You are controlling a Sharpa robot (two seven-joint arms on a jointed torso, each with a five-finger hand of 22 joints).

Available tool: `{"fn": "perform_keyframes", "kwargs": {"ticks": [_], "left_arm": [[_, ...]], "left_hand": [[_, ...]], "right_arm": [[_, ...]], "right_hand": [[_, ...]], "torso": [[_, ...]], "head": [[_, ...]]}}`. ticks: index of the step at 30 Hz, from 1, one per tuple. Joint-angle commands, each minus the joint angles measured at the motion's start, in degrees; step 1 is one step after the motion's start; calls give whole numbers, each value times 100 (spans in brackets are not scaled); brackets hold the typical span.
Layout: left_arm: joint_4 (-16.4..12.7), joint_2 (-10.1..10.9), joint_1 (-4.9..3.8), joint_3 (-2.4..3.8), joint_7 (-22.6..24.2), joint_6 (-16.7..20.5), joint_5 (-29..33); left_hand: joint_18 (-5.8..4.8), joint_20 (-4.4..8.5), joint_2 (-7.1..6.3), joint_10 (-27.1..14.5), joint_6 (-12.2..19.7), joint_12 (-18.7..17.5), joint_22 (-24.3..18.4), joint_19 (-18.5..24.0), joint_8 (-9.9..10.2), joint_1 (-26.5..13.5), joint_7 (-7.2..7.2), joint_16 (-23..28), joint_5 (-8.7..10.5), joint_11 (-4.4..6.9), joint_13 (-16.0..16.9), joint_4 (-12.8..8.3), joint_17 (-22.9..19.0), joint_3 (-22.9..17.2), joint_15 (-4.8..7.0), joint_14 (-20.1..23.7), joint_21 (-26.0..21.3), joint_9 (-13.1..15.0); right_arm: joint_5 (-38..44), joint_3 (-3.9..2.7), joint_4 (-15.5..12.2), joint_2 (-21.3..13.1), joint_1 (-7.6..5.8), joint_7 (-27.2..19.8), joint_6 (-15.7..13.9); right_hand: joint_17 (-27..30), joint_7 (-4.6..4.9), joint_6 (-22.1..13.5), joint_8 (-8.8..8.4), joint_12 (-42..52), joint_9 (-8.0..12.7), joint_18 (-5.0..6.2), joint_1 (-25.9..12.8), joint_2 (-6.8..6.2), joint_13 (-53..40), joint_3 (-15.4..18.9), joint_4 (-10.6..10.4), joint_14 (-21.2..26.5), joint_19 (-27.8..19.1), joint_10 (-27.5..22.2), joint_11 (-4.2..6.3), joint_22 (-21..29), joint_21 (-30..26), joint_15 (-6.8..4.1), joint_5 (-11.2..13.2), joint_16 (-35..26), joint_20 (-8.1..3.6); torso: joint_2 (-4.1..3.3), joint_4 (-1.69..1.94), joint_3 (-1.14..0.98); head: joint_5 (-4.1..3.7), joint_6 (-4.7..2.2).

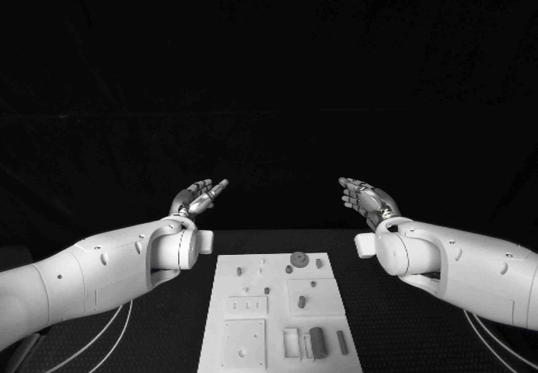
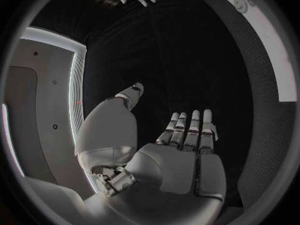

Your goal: Assemble the parts on the task board

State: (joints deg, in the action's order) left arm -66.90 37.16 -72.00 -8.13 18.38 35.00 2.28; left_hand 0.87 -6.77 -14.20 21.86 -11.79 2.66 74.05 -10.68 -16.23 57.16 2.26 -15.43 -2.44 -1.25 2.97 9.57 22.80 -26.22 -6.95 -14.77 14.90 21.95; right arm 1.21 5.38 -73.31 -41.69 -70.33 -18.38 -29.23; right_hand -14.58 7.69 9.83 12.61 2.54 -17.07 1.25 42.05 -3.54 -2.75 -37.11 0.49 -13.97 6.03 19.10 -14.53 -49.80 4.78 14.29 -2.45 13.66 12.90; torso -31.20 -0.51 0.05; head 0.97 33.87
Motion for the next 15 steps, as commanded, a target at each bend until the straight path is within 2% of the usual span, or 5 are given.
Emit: {"fn": "perform_keyframes", "kwargs": {"ticks": [1,5,11,13,15], "left_arm": [[286,-103,-133,-75,-663,-743,176],[624,-215,-305,-190,-888,-957,226],[700,-241,-344,-217,-938,-1005,238],[731,-245,-342,-220,-1024,-1521,213],[711,-218,-342,-220,-1017,-1682,220]], "left_hand": [[-87,-26,-30,116,-75,40,237,-55,-89,218,31,-88,-46,-28,20,54,97,-103,-18,-88,97,90],[-87,-23,-14,157,-83,51,236,-52,-102,230,44,-102,-46,-44,27,70,114,-88,-18,-94,110,107],[-87,-38,45,377,-182,100,232,-99,-212,280,98,-208,-46,-90,62,87,241,-22,-35,-200,165,235],[-87,-70,112,635,-293,161,228,-210,-318,311,158,-399,-43,-149,103,82,461,38,-81,-430,225,352],[-86,-106,239,1195,-681,307,218,-361,-662,381,345,-556,-56,-306,193,35,582,120,-199,-687,291,717]], "right_arm": [[268,72,275,59,-147,782,1272],[344,183,626,125,-359,1120,1778],[382,238,800,157,-463,1286,2027],[1198,239,1023,178,-465,1293,1957],[1525,239,1094,208,-465,1294,1907]], "right_hand": [[-191,698,110,148,80,-148,-111,217,6,-43,-122,108,-157,28,324,-73,-304,98,108,-30,191,62],[-352,715,209,268,124,-267,-103,317,95,-72,10,343,-327,84,595,-88,-566,182,114,-41,365,50],[-658,714,574,559,240,-542,-25,558,141,-137,232,742,-847,279,1277,-89,-1125,322,124,-92,728,14],[-668,707,760,699,293,-672,24,625,204,-165,423,957,-957,404,1599,-104,-1443,373,159,-432,762,7],[-673,688,1019,869,331,-823,105,746,212,-172,573,1178,-1119,654,1791,-95,-2122,477,177,-480,804,-8]], "torso": [[1,-1,0],[1,-1,0],[1,-1,0],[6,9,1],[7,10,2]], "head": [[-1,1],[-1,1],[-1,1],[-15,76],[-8,82]]}}
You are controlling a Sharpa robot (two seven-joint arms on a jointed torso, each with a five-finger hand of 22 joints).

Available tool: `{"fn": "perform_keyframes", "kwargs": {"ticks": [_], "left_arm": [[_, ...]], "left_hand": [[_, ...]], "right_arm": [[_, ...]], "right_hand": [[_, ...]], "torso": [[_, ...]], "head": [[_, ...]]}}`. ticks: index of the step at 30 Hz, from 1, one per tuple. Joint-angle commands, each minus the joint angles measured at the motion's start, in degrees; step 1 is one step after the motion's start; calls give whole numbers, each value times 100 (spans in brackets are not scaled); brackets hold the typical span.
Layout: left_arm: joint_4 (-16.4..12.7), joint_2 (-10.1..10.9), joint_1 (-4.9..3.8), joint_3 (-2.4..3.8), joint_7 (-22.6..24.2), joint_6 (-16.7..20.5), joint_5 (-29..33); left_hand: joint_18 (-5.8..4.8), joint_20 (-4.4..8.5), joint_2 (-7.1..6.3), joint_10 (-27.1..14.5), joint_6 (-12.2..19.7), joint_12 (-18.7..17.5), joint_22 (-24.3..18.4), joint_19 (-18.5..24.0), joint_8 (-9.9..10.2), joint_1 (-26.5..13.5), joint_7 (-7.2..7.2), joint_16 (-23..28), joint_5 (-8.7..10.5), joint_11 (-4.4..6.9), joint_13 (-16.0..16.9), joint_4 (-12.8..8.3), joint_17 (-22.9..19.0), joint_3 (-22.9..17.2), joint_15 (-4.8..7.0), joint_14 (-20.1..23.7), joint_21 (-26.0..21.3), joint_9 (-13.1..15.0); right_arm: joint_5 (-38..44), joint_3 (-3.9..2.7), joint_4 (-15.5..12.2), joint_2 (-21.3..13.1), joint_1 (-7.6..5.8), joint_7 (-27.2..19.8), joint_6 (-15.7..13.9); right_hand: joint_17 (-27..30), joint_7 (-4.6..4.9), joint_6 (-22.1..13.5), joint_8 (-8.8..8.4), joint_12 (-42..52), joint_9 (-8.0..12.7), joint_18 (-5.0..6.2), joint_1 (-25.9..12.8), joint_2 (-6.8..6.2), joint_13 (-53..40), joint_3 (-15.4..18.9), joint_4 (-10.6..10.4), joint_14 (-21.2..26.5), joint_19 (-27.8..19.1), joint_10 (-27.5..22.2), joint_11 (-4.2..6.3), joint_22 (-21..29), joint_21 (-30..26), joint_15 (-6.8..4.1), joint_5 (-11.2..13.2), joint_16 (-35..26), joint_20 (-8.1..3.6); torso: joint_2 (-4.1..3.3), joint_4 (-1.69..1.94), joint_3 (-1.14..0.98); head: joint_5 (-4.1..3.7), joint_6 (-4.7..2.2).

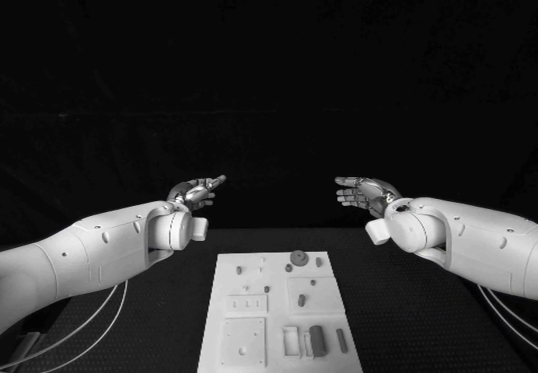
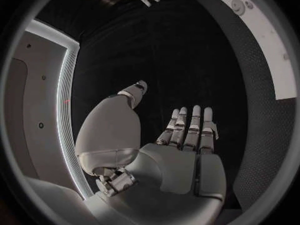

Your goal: Assemble the parts on the task board

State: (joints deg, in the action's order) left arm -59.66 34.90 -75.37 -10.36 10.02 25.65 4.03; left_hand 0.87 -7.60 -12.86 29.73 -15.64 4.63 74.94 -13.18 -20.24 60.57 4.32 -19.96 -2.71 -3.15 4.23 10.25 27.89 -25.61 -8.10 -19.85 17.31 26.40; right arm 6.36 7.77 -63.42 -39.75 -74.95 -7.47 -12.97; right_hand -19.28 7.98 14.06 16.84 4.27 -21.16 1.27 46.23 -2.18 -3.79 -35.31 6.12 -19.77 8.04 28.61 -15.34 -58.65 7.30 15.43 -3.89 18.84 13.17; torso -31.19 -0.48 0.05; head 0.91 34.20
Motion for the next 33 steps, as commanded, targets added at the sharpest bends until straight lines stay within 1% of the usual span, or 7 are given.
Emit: {"fn": "perform_keyframes", "kwargs": {"ticks": [1,4,9,12,14,24,33], "left_arm": [[-30,19,-6,2,-173,-753,34],[-41,13,-6,1,-177,-759,-52],[-131,96,-7,1,-213,-768,-191],[-246,184,-9,1,-278,-879,-246],[-339,233,-9,1,-267,-915,-274],[-780,413,-9,2,-257,-1046,-282],[-1255,596,-9,1,-187,-923,-234]], "left_hand": [[-64,-18,243,799,-681,296,121,-303,-453,123,377,-221,-43,-318,151,-104,113,121,-200,-426,128,357],[74,105,504,1314,-1186,463,14,-988,-530,329,524,-417,-22,-470,204,-346,116,419,-175,-1029,290,291],[295,392,782,2299,-1956,740,-133,-2073,-565,655,514,-785,-59,-430,291,-647,166,656,-10,-2214,547,123],[399,552,882,2954,-2312,963,-112,-2640,-586,787,537,-1039,-263,-360,414,-813,284,669,176,-2896,791,67],[459,696,983,3550,-2666,1187,-19,-3036,-626,874,613,-1306,-688,-250,569,-1044,432,673,338,-3379,1047,53],[341,859,1102,3735,-3010,1154,13,-3123,-452,602,542,-1395,-656,-186,700,-1483,558,648,380,-3491,1173,-28],[308,886,1040,3727,-3019,1105,-1,-3114,-372,422,554,-1375,-576,-196,727,-1540,572,626,378,-3477,1179,-46]], "right_arm": [[1167,0,146,32,-3,189,273],[1998,0,251,58,-2,108,204],[3205,-1,441,175,0,55,111],[3888,-1,488,215,0,115,136],[4325,-2,526,262,0,137,137],[5839,-3,470,411,16,392,184],[6701,-4,479,526,130,591,121]], "right_hand": [[-215,654,752,527,202,-461,142,443,53,-82,386,715,-658,573,963,-16,-1519,273,61,-324,331,-47],[-265,554,1271,705,372,-483,397,747,-52,-141,265,877,-1127,1212,1447,139,-1647,444,-33,-425,497,-111],[-365,354,2056,769,483,-439,745,1115,-226,-203,102,870,-1827,2075,2203,330,-1442,450,-227,-278,605,-116],[-503,328,2346,765,562,-431,892,1233,-280,-288,88,862,-2248,2489,2605,428,-1437,528,-392,-213,726,-132],[-611,324,2408,682,555,-393,982,1317,-310,-334,72,866,-2514,2750,2793,491,-1443,568,-493,-170,782,-141],[-1227,302,3041,801,942,-446,1373,1679,-705,-708,-412,526,-3858,4111,3968,992,-1698,1175,-1131,110,1403,-287],[-1919,104,3522,711,1151,-494,1373,1774,-836,-1219,-719,508,-4438,4774,4574,1236,-1782,1715,-1470,95,1790,-561]], "torso": [[4,6,2],[2,9,9],[2,11,10],[-14,7,13],[-25,6,11],[-190,49,7],[-413,195,26]], "head": [[1,47],[-4,44],[29,46],[15,28],[7,20],[-14,219],[-87,151]]}}
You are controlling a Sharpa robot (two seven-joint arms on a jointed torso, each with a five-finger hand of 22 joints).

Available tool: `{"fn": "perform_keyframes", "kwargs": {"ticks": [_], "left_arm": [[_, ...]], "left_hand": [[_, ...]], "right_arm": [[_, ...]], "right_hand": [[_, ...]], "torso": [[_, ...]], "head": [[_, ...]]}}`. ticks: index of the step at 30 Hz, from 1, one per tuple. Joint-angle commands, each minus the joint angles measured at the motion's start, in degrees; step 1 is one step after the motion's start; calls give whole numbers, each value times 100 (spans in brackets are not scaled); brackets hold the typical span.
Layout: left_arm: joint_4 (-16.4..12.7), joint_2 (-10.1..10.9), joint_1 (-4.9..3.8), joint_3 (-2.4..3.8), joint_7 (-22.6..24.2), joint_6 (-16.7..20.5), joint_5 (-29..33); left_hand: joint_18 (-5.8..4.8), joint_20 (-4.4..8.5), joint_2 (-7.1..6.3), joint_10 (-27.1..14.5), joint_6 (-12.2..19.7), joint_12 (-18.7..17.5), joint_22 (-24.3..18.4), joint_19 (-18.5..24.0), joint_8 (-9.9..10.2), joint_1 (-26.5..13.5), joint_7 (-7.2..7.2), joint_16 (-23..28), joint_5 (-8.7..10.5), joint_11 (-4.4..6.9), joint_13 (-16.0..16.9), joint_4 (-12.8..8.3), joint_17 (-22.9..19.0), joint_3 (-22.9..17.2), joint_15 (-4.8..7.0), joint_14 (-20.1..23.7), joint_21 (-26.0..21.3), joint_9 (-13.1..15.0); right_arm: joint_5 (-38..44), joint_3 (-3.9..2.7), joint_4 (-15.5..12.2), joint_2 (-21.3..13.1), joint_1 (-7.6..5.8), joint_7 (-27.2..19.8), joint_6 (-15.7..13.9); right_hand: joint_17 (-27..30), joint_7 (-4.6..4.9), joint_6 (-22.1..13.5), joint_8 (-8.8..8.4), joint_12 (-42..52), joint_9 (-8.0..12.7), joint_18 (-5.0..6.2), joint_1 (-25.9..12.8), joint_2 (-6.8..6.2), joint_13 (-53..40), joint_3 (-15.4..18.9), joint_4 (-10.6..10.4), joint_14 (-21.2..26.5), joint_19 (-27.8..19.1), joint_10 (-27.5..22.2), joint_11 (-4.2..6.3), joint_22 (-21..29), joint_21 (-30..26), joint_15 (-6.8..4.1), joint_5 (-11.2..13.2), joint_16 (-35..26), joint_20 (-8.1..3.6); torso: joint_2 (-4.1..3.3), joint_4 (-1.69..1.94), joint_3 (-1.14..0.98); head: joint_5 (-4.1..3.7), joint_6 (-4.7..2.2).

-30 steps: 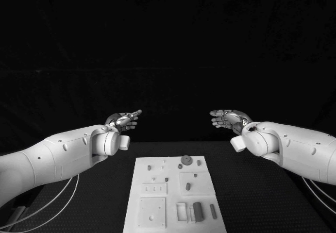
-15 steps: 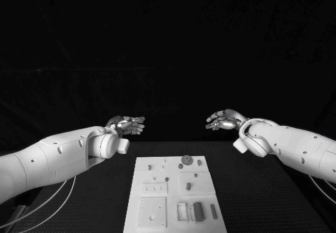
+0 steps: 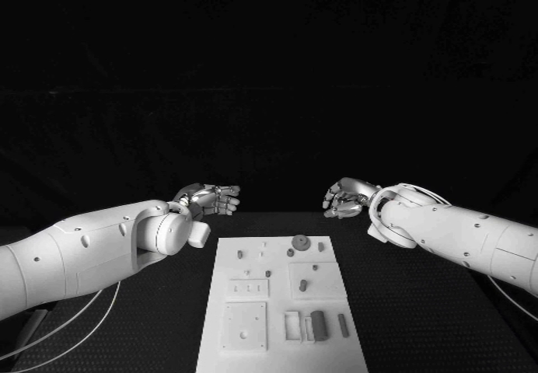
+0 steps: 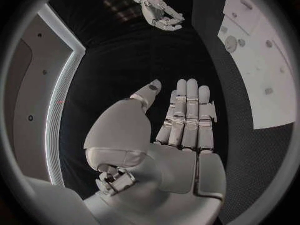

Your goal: Assemble the parts on the task board

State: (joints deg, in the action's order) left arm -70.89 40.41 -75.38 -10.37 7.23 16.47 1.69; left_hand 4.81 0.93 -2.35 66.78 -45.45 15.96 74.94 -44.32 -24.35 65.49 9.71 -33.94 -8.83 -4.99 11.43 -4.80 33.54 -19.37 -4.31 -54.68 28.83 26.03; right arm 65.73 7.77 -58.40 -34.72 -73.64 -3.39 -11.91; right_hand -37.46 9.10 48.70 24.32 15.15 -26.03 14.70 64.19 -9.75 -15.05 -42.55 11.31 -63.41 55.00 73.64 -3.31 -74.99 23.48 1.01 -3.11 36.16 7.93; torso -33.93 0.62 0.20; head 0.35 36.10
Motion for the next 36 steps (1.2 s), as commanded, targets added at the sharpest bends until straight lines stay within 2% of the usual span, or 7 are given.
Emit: {"fn": "perform_keyframes", "kwargs": {"ticks": [1,4,12,20,23,27,36], "left_arm": [[-207,80,-7,2,120,28,35],[-434,203,-9,3,166,75,48],[-866,438,-94,6,200,140,37],[-1068,555,-134,8,217,181,4],[-1097,559,-134,8,216,178,4],[-1153,571,-135,8,208,182,-4],[-1230,580,-135,9,204,161,-37]], "left_hand": [[-90,36,-14,28,-51,-33,-3,-2,47,-115,12,25,64,-10,16,-35,12,-8,2,3,30,-8],[-93,50,-69,36,-75,-61,-15,-2,84,-274,7,33,562,-8,42,-23,26,12,8,1,37,-5],[-94,50,-153,21,-62,-89,-24,6,117,-337,16,48,588,-16,50,-35,29,42,4,15,35,-7],[-92,50,-178,13,-47,-103,-27,6,135,-344,24,53,588,-21,53,-52,31,46,1,17,36,-10],[-91,49,-182,12,-45,-106,-28,7,139,-346,26,54,588,-22,54,-56,32,46,0,18,36,-10],[-92,47,-190,7,-42,-112,-29,9,144,-352,30,58,588,-25,55,-61,32,48,-2,21,36,-10],[-91,44,-199,0,-34,-123,-32,12,156,-359,37,64,588,-29,57,-71,32,47,-6,26,35,-10]], "right_arm": [[876,-4,-37,34,0,236,-24],[1122,-4,-53,88,25,321,-67],[1720,-4,-225,140,95,456,31],[1914,-5,-247,250,155,455,28],[1944,-5,-266,265,162,457,19],[1980,-5,-233,309,170,467,11],[2064,-5,-245,329,218,506,52]], "right_hand": [[-164,-14,69,-65,89,-8,30,-28,-96,-154,4,-16,-75,90,69,40,-145,145,-42,18,80,-55],[-281,-14,35,-136,186,-4,30,-75,-175,-303,50,-38,-123,142,115,55,-145,246,-78,20,151,-83],[-718,-79,96,-254,662,-79,30,-138,-315,-979,149,-122,-235,293,128,136,-145,704,-230,32,496,-223],[-903,-66,-7,-420,919,-64,30,-186,-346,-1411,224,-145,-263,282,28,131,-142,958,-279,35,616,-265],[-1097,-65,-43,-489,1140,-47,30,-170,-366,-1684,278,-136,-367,394,8,143,-149,1182,-362,41,833,-332],[-1299,-93,-104,-569,1436,-26,30,-152,-371,-2008,307,-134,-422,460,16,165,-157,1424,-428,31,1060,-390],[-2326,-145,-333,-766,3047,55,30,-132,-431,-3408,379,-103,-375,653,-371,234,-154,2769,-594,27,2345,-709]], "torso": [[-171,106,16],[-227,141,23],[-432,246,35],[-602,312,38],[-654,335,43],[-720,350,41],[-850,370,50]], "head": [[-50,-45],[-77,-54],[-119,-96],[-148,-124],[-156,-139],[-161,-170],[-179,-188]]}}
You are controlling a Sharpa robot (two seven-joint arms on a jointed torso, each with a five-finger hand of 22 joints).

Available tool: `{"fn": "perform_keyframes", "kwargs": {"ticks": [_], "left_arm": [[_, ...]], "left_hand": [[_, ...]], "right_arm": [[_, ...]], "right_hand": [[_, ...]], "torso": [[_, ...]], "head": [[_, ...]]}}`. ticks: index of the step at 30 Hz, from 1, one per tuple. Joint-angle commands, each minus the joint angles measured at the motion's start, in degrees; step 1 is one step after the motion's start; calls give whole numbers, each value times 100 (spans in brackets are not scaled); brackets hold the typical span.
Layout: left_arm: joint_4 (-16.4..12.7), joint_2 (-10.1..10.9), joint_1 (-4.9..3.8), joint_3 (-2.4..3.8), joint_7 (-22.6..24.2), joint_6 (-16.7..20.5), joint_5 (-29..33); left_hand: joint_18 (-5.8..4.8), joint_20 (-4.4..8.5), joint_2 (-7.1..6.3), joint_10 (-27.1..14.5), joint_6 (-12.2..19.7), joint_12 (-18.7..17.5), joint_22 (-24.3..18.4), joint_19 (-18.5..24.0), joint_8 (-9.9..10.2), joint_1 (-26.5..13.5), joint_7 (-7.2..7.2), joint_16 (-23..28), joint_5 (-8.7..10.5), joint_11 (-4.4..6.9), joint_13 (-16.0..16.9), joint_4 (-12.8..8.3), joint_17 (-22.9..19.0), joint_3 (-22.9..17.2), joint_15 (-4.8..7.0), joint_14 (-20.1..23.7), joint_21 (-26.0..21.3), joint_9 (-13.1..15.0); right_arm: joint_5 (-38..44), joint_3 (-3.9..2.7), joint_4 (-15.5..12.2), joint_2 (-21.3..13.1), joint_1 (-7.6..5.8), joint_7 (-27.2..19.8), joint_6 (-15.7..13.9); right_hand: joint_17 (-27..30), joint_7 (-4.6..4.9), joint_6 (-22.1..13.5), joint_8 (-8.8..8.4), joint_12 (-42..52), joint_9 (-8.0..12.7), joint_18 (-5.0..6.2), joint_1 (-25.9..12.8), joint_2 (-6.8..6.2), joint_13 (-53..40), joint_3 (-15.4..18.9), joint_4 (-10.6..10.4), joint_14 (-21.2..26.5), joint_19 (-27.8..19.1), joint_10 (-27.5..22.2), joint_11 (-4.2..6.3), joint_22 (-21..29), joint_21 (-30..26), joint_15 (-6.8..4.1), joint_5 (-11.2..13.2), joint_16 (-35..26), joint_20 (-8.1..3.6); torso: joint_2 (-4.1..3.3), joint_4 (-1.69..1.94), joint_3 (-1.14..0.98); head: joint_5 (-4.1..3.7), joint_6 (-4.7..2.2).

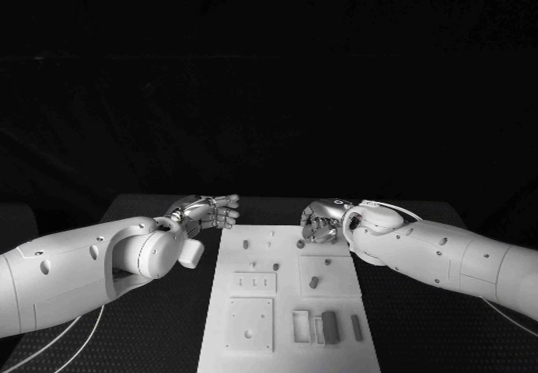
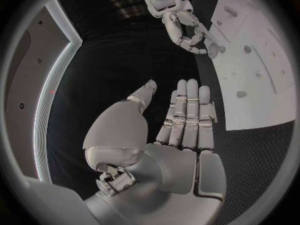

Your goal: Assemble the parts on the task board

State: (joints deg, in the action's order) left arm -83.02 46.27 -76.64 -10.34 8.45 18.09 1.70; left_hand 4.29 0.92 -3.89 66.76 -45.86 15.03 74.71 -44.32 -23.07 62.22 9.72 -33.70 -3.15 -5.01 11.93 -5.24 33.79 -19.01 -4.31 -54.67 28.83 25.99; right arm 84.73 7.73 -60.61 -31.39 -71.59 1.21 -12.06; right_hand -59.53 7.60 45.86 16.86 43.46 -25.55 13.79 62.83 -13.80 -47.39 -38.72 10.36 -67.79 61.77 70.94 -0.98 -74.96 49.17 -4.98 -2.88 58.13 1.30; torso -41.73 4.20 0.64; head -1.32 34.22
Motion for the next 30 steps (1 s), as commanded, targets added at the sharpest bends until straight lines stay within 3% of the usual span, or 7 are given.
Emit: {"fn": "perform_keyframes", "kwargs": {"ticks": [1,9,14,30], "left_arm": [[-11,-5,-10,6,74,-15,-37],[-21,20,-10,8,77,-16,-39],[-23,22,-12,11,76,-23,-43],[-159,91,-87,20,63,-41,-77]], "left_hand": [[-38,45,-45,1,8,-32,-10,12,30,-33,37,41,20,-28,8,-27,8,11,-6,26,35,-6],[-39,42,-46,-3,11,-39,-12,15,36,-45,40,45,20,-31,10,-29,8,12,-9,30,34,-6],[-38,42,-46,-4,12,-42,-13,16,39,-45,41,46,20,-32,10,-32,8,10,-10,30,34,-6],[-38,40,-45,-5,13,-46,-14,17,43,-50,43,49,20,-33,13,-36,9,8,-11,31,34,-5]], "right_arm": [[169,0,-25,0,16,45,84],[232,1,5,23,43,50,145],[283,4,52,73,101,41,115],[350,6,150,131,128,53,102]], "right_hand": [[-153,9,-61,-29,295,8,121,-1,-39,-230,-16,-7,77,-55,-132,-2,-155,276,6,5,197,-55],[-315,8,-53,-29,644,0,121,-26,-32,-425,-46,5,103,-122,-217,-13,-145,649,7,6,448,-107],[-363,-2,1,-2,757,-16,121,-30,-7,-468,-51,19,92,-129,-213,-3,-144,774,-3,5,536,-128],[-535,-33,311,123,1180,-77,121,-62,86,-624,-135,-11,0,-59,-132,28,-138,1214,-38,8,892,-244]], "torso": [[-80,13,8],[-130,15,15],[-127,12,5],[-214,31,1]], "head": [[-11,-4],[-41,2],[-20,22],[-27,44]]}}
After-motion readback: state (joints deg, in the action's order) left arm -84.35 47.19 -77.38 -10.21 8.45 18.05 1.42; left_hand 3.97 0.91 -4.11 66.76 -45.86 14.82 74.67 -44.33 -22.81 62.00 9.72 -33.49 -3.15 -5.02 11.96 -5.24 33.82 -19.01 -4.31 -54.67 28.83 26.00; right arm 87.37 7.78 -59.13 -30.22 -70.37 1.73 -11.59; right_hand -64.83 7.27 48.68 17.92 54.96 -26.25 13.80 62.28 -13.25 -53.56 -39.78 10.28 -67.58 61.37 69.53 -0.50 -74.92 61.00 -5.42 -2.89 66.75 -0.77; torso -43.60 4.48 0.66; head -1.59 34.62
